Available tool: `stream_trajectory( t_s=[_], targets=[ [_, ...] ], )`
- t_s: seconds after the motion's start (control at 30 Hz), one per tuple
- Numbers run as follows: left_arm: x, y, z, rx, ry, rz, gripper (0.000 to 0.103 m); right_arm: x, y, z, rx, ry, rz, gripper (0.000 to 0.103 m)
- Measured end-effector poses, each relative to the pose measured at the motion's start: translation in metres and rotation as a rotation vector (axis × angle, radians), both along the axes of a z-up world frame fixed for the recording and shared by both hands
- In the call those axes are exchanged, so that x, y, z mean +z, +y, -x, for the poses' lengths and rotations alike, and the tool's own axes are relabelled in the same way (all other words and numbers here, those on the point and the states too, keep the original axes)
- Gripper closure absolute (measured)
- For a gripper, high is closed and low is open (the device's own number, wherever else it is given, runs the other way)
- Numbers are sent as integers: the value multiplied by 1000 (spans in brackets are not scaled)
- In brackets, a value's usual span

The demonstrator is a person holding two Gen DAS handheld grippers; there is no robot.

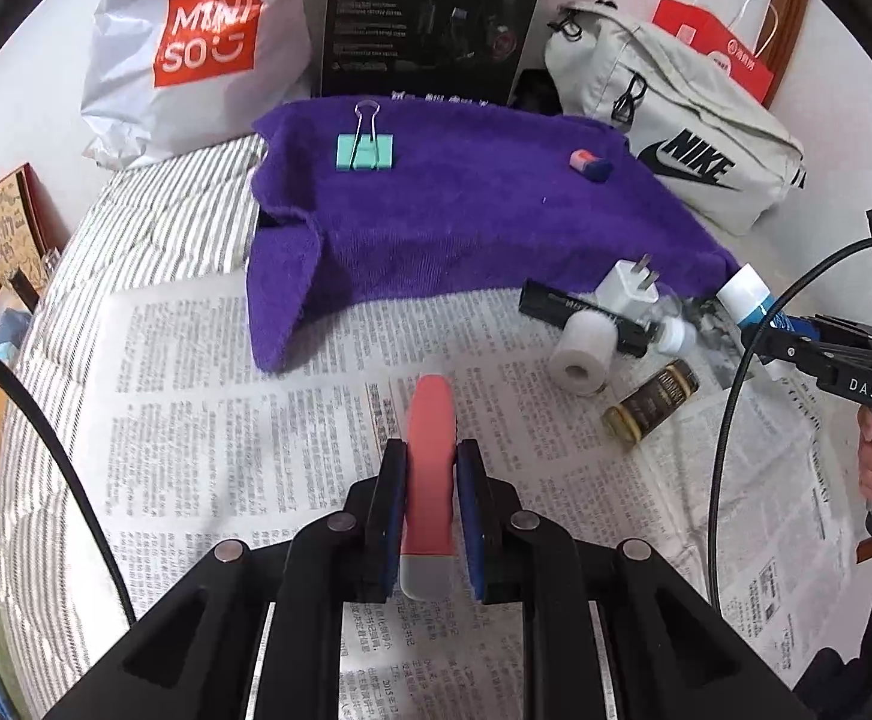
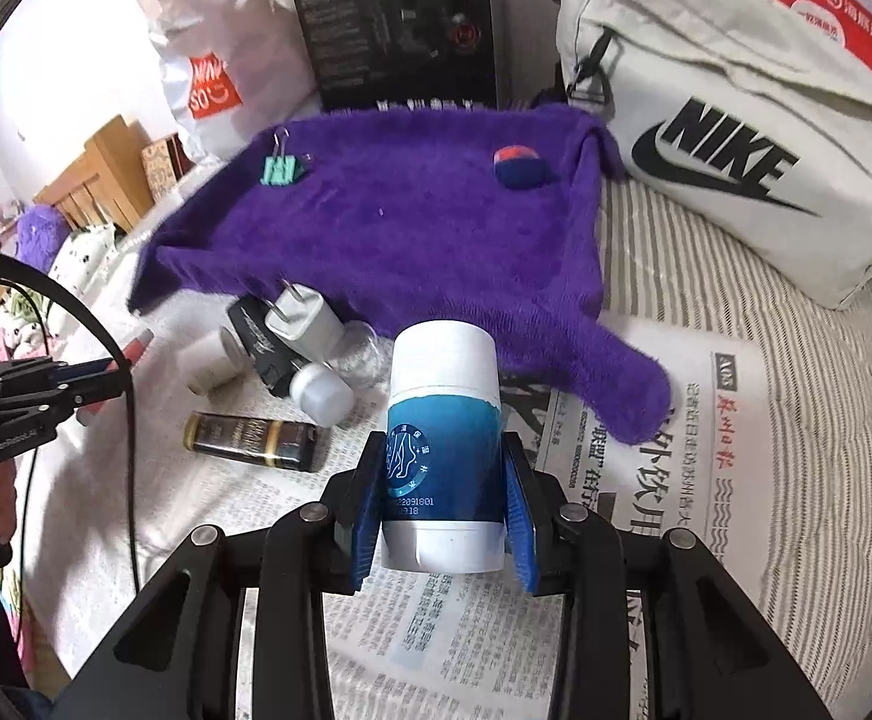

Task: Organize rigid objects
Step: 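Place the marker beside the clip with the left gripper while the right sets the deodorant on the towel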

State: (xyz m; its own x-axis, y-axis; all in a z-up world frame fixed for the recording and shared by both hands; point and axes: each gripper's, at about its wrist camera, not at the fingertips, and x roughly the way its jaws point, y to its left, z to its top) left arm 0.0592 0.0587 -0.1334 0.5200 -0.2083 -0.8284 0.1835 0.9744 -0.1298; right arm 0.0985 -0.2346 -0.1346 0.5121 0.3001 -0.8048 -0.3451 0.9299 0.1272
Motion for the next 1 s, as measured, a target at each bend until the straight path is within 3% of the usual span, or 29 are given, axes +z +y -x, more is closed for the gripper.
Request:
stream_trajectory(
  t_s=[0.43, 0.73, 1.0],
  targets=[
    [38, -3, -12, -7, -59, 17, 87, 37, -5, -9, -6, -65, -47, 67],
    [55, 1, -43, 1, -82, 25, 87, 47, -1, -44, -6, -71, -39, 67],
    [51, 5, -83, 13, -72, 41, 87, 40, 4, -88, -26, -34, -21, 67]
  ],
)
